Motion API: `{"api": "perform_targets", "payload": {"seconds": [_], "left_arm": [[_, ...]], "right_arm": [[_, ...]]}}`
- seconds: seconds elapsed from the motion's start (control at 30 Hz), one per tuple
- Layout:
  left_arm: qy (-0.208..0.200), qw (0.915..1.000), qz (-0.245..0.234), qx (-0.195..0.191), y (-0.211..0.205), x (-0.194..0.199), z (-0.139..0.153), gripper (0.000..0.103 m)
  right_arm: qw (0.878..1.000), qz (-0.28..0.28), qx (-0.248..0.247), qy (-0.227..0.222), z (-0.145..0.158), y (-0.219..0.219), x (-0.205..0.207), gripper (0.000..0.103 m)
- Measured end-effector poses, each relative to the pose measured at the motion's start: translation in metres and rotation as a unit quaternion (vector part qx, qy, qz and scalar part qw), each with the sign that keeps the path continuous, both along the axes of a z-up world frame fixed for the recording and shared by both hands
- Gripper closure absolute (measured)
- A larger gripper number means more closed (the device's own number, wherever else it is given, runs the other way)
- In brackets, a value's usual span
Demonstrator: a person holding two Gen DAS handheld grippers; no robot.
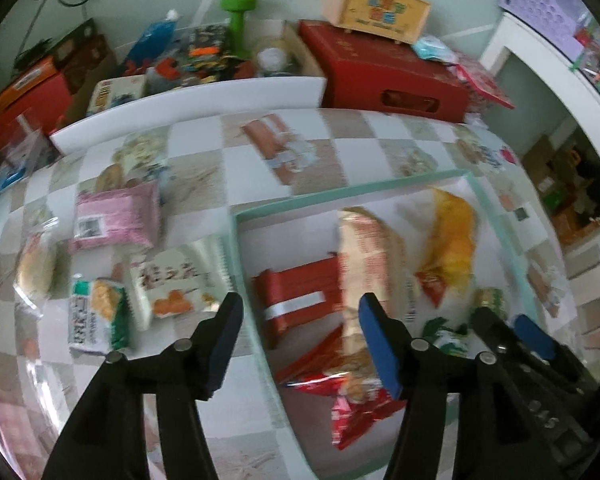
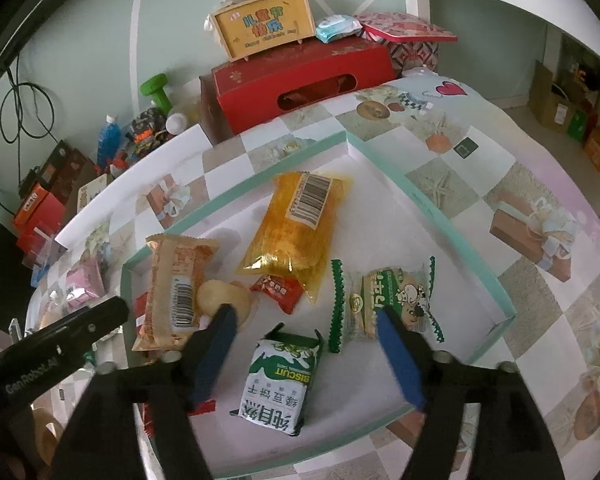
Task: Organize snacks
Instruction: 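Open both tools to drop the bread pack and biscuit pack into the tray, then move both open tools back over the remaining snacks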
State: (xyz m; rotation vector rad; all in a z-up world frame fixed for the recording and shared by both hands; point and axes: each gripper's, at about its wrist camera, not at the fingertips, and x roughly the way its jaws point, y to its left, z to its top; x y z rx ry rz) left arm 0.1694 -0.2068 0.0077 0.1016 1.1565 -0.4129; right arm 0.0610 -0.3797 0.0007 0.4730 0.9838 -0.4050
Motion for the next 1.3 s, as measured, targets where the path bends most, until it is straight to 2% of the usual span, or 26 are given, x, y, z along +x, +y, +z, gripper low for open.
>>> {"api": "perform_targets", "payload": {"seconds": [0.07, 0.17, 0.2, 0.43, 0.5, 0.93, 1.3], "left_arm": [[-0.007, 0.9999, 0.01, 0.011, 0.006, 0.001, -0.003, 0.023], [-0.012, 0.9993, 0.024, 0.025, 0.014, 0.004, -0.008, 0.021], [-0.013, 0.9992, 0.026, 0.027, 0.016, 0.004, -0.01, 0.017], [-0.018, 0.9982, 0.043, 0.037, 0.03, 0.003, -0.018, 0.012], [-0.018, 0.998, 0.049, 0.036, 0.034, 0.003, -0.019, 0.004], [-0.023, 0.9957, 0.086, 0.025, 0.073, -0.004, -0.022, 0.004], [-0.025, 0.9892, 0.14, 0.035, 0.14, -0.004, -0.022, 0.004]], "right_arm": [[1.0, -0.001, -0.002, 0.003, -0.001, 0.0, 0.001, 0.013], [1.0, -0.002, -0.004, 0.007, -0.002, 0.0, 0.002, 0.007], [1.0, -0.002, -0.004, 0.007, -0.002, 0.0, 0.002, 0.004], [1.0, 0.003, -0.008, 0.008, -0.003, 0.002, 0.004, 0.0], [1.0, 0.005, -0.011, 0.008, -0.003, 0.003, 0.004, 0.0], [1.0, 0.01, -0.024, 0.008, -0.001, 0.011, 0.009, 0.0], [0.998, 0.049, -0.045, -0.012, 0.012, 0.045, 0.022, 0.0]]}}
